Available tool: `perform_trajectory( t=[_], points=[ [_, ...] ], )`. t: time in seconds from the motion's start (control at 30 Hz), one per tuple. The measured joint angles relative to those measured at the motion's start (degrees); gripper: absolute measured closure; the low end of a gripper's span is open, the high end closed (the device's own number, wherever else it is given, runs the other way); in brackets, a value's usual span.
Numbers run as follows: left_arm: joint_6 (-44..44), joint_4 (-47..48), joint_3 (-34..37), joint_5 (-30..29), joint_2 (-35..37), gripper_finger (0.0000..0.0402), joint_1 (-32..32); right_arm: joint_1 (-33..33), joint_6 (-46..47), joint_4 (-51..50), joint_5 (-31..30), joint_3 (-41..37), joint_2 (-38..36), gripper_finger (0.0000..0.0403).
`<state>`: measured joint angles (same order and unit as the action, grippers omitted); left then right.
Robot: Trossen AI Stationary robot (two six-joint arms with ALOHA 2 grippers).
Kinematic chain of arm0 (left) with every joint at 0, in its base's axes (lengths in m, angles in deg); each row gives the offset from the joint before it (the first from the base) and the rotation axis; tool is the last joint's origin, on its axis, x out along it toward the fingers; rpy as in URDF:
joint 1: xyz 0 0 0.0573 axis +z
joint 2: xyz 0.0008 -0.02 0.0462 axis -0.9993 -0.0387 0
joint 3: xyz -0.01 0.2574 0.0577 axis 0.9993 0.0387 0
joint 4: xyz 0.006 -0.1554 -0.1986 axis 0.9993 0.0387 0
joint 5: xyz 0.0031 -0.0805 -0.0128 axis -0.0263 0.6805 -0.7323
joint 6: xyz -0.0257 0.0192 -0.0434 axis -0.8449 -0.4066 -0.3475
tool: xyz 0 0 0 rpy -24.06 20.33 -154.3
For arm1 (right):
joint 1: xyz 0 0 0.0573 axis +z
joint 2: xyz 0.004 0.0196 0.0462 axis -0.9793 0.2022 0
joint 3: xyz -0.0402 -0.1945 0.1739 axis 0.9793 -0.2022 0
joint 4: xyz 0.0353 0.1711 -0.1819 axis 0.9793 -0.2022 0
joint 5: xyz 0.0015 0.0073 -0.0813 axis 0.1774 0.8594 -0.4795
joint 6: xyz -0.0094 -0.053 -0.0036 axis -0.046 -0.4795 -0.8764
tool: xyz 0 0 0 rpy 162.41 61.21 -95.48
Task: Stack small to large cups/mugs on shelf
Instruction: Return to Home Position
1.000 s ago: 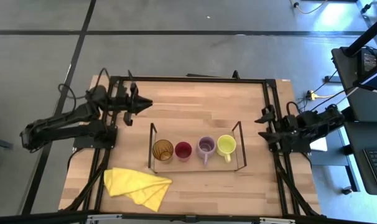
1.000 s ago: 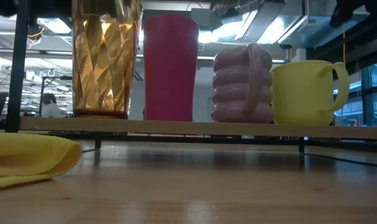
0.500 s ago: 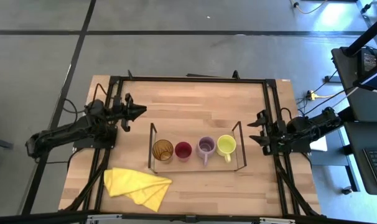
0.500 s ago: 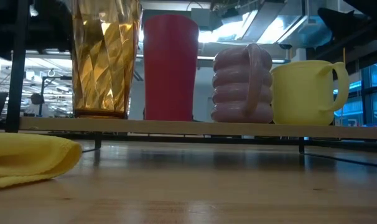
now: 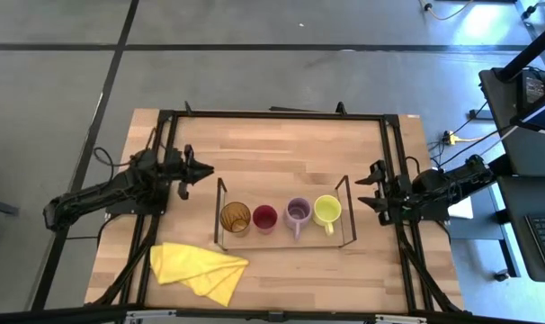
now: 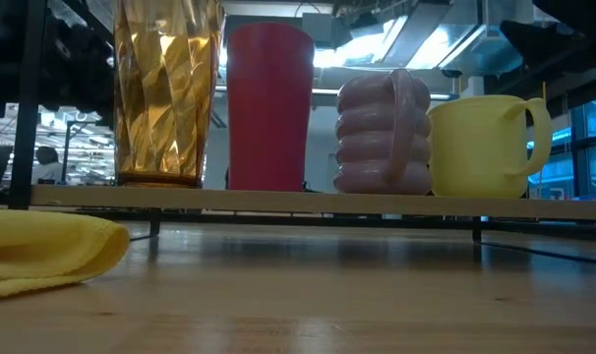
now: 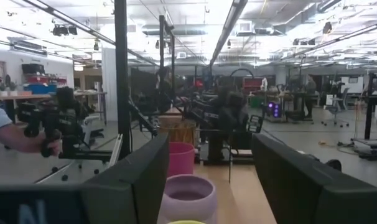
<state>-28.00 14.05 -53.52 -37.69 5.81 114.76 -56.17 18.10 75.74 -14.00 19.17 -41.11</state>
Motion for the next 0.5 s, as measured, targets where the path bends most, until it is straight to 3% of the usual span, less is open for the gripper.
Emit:
perform_trajectory(
  t=[0.1, 0.33, 0.5],
  points=[
    [-0.99, 3.55, 0.0, -1.42, 0.02, 0.035, 0.01, 0.01, 0.17, -0.24, -1.65, 0.0, 0.0, 0.0175],
    [2.29, 5.63, 0.0, -6.72, -0.04, 0.035, 0.01, -0.01, -1.04, -1.79, -14.86, 0.0, 0.0, 0.0175],
    [2.44, 5.65, 0.0, -7.41, -0.04, 0.035, 0.01, 0.0, -1.33, -1.88, -16.0, 0.0, 0.0, 0.0175]
  ],
)
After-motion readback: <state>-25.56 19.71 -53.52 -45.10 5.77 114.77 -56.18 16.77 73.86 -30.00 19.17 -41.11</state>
